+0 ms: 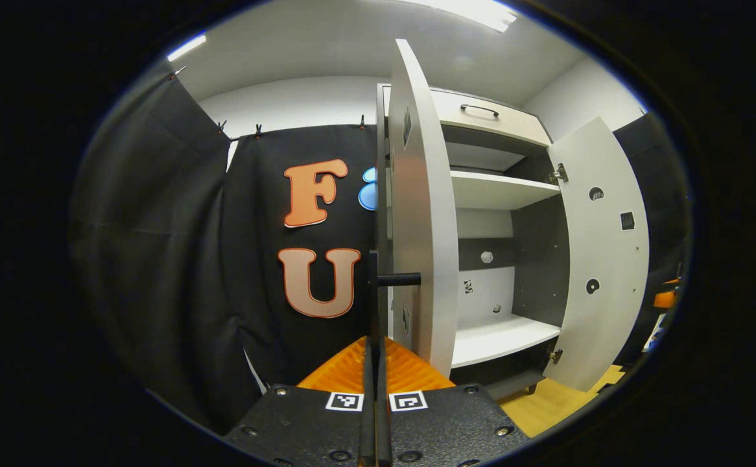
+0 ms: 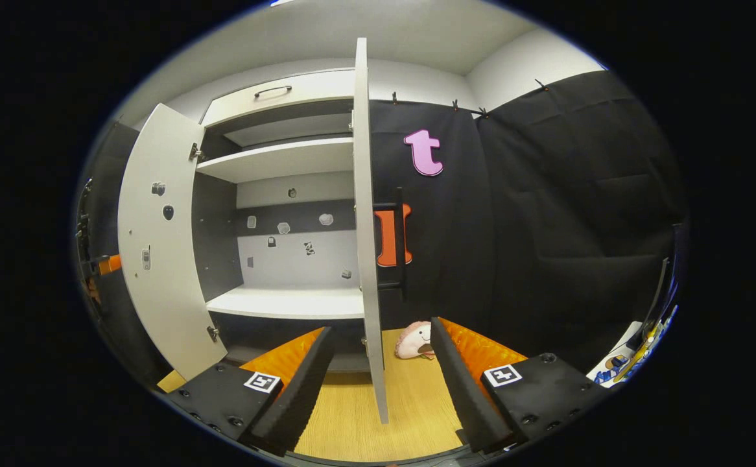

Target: Open the right door of the double-door shoe cabinet with the right hand, and open the left door with the left hand.

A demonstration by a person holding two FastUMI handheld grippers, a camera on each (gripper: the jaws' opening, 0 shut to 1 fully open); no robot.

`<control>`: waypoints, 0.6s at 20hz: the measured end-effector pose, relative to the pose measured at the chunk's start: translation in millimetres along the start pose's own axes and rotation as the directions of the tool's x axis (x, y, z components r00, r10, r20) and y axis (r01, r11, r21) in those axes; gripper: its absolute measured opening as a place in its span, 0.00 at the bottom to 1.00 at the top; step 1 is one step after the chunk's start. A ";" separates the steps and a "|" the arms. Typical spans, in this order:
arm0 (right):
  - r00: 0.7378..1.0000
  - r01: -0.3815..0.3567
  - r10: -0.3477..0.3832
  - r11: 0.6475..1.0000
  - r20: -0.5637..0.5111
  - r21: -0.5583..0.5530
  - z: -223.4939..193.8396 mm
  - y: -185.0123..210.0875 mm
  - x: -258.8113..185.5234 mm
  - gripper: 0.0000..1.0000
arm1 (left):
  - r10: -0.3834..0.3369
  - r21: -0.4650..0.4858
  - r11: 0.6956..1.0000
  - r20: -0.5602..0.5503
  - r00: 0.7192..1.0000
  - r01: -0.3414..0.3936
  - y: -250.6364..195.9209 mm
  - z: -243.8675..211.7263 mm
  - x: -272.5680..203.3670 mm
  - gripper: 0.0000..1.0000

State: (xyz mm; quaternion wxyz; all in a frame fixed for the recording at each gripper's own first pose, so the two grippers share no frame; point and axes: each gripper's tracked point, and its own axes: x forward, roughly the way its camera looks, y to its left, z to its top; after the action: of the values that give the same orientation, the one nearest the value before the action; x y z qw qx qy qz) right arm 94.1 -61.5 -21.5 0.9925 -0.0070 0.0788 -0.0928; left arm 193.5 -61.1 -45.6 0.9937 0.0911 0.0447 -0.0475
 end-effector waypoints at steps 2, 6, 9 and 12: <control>1.000 -0.004 0.004 1.000 -0.001 -0.001 -0.1 1.1 0.3 0.94 | 0.012 -0.015 1.000 -0.010 1.000 -0.012 -1.7 -2.7 -11.7 0.01; 1.000 -0.003 0.003 1.000 0.006 -0.009 3.0 -0.1 3.1 0.99 | 0.026 -0.047 0.999 -0.028 0.999 -0.028 -11.1 -5.3 -53.2 0.00; 0.999 -0.019 0.019 1.000 0.028 0.010 7.9 5.7 5.9 0.98 | 0.007 -0.073 0.997 -0.022 1.000 -0.009 -36.8 -1.0 -79.6 0.00; 0.998 -0.045 0.044 0.999 0.050 0.016 11.2 12.8 7.7 0.94 | -0.028 -0.134 0.991 -0.007 1.000 0.027 -74.2 7.6 -83.8 0.01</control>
State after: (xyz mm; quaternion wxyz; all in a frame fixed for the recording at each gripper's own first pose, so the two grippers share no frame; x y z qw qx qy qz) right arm 105.7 -50.4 -12.1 0.9960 0.0011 0.0535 -0.0711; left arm 103.4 -128.0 -43.2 0.9966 0.0240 0.0534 -0.0578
